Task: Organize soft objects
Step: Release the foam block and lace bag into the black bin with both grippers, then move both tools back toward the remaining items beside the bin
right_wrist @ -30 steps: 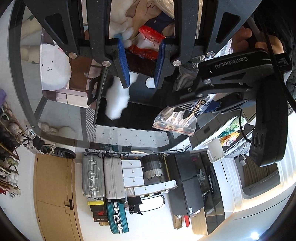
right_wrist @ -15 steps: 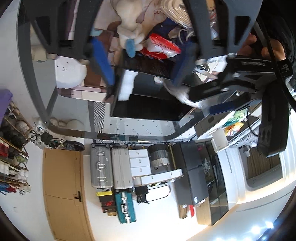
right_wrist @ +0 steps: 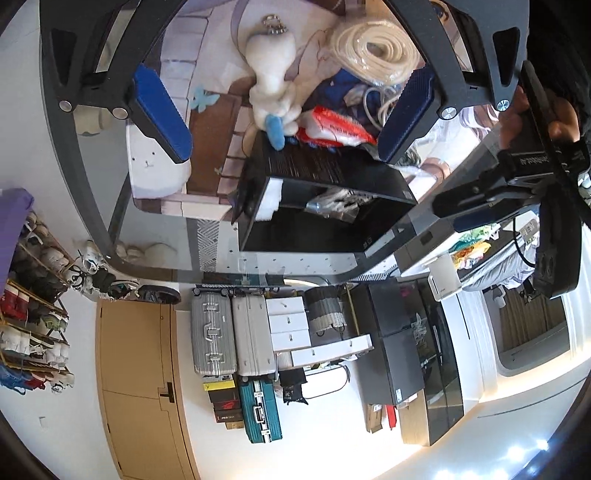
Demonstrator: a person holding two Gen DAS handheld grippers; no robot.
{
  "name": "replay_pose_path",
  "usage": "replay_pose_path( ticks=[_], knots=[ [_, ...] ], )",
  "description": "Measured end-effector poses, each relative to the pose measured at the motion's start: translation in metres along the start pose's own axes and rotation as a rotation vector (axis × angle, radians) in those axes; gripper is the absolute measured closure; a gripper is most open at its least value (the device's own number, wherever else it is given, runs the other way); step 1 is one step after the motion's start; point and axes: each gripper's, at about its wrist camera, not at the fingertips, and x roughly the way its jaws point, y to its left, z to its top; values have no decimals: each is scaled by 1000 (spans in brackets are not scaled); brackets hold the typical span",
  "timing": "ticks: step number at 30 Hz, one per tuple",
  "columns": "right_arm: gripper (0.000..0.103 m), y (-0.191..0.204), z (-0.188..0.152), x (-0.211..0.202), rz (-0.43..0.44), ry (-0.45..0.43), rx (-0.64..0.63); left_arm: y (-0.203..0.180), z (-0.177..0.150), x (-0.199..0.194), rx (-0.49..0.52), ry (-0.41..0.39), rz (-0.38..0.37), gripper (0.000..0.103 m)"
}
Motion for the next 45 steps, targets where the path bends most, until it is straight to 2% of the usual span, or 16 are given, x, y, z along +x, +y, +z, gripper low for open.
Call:
replay_pose_path(
  ticks=[6, 12, 17, 22, 29, 34, 45],
  knots=[
    [1, -1, -7, -1, -10, 15, 9, 11, -17, -6, -16, 14, 16, 0],
    [1, 0, -11, 0, -20, 51, -15, 7, -30, -2, 31, 54, 28, 0],
    [1, 1, -15, 4, -33, 82, -41, 4, -36, 2, 53, 104, -17, 0],
    [1, -2, -18, 11, -49, 129, -51, 0, -40, 6, 90, 154, -18, 0],
    [1, -2, -27, 25, -57, 207, -61, 10, -45, 16, 57, 228, -19, 0],
    [1, -6, -34, 38, -69, 261, -38, 11, -51, 24, 71, 277, -10, 0],
    [1, -18, -44, 57, -97, 320, -12, 17, -63, 38, 51, 367, 1, 0]
  ],
)
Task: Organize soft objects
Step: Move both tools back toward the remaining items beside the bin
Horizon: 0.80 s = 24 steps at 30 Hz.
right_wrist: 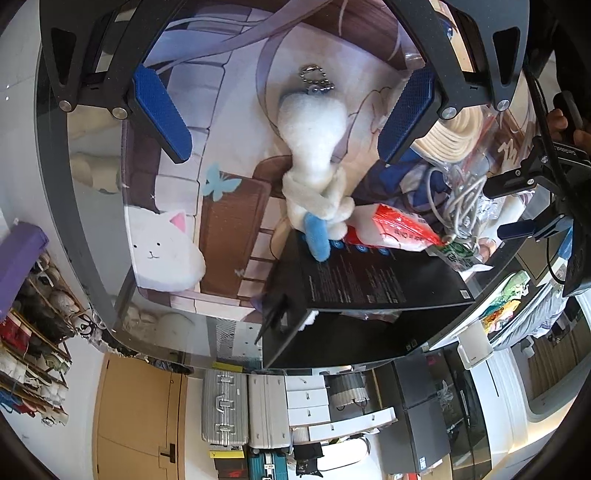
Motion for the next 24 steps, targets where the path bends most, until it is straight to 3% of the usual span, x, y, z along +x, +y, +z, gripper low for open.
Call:
replay_pose_path(
  ticks=[13, 24],
  knots=[
    [1, -24, -6, 4, -62, 62, -15, -6, -2, 3, 36, 26, 33, 0],
    [1, -48, -9, 3, -202, 52, 25, -9, -1, 4, 47, 29, 41, 0]
  ],
)
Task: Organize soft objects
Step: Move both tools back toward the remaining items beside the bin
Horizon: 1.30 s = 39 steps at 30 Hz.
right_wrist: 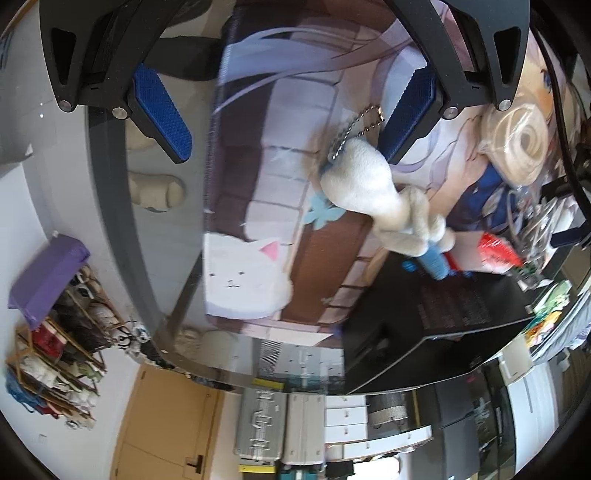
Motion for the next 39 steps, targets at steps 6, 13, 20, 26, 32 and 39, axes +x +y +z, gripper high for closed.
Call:
replay_pose_path(
  ticks=[6, 13, 20, 26, 32, 39],
  knots=[
    [1, 6, 3, 1, 89, -4, 20, 0, 0, 0, 0, 0, 0, 0],
    [1, 34, 9, 2, 186, -19, 50, 0, 0, 0, 1, 0, 0, 0],
    [1, 61, 18, 6, 185, -21, 2, 0, 0, 0, 1, 0, 0, 0],
    [1, 68, 24, 13, 145, -17, 2, 0, 0, 0, 1, 0, 0, 0],
    [1, 69, 33, 20, 120, -7, 10, 0, 0, 0, 1, 0, 0, 0],
    [3, 61, 36, 21, 118, -28, 40, -1, 0, 0, 3, 0, -1, 0]
  ],
)
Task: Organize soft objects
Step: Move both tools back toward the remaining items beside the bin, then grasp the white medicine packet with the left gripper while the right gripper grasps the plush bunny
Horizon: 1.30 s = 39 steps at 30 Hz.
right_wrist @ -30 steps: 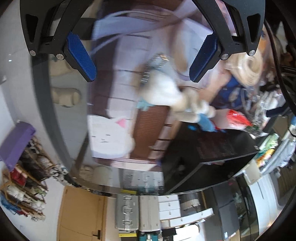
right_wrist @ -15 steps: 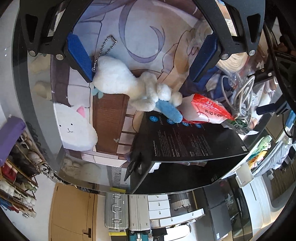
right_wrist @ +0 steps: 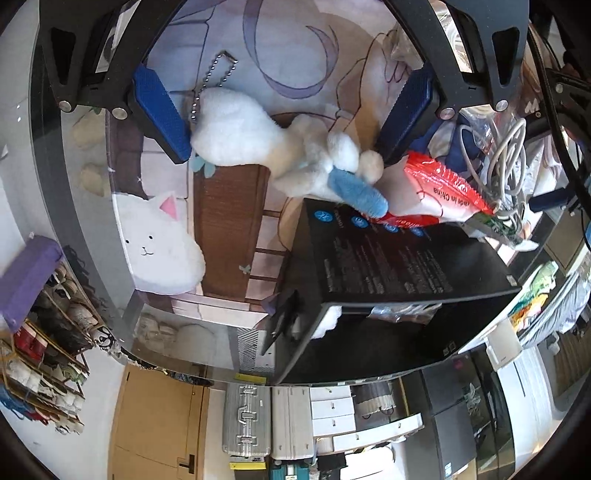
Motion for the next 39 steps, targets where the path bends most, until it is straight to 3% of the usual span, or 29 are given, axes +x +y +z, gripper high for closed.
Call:
replay_pose_path(
  ticks=[5, 9, 24, 26, 30, 35, 36, 39],
  knots=[
    [17, -13, 0, -4, 2, -17, 24, 0, 0, 0, 3, 0, -2, 0],
    [22, -19, -1, -4, 10, -18, 26, -1, 1, 1, 4, 0, -3, 0],
    [24, -25, -3, -23, 51, -62, 22, -2, -4, -3, 51, 11, -37, 3],
    [24, -24, -2, -28, 58, -73, 19, -2, -4, -5, 55, -6, -41, 11],
    [24, -23, -2, -38, 69, -96, 18, -2, -3, -11, 71, -32, -48, 44],
    [24, -21, -1, -43, 80, -107, 15, -6, -3, -16, 100, -46, -59, 59],
    [24, -21, 0, -44, 81, -109, 15, -6, -2, -20, 98, -53, -84, 78],
    [24, -21, -1, -47, 81, -116, 14, -6, -1, -22, 97, -46, -89, 89]
  ],
)
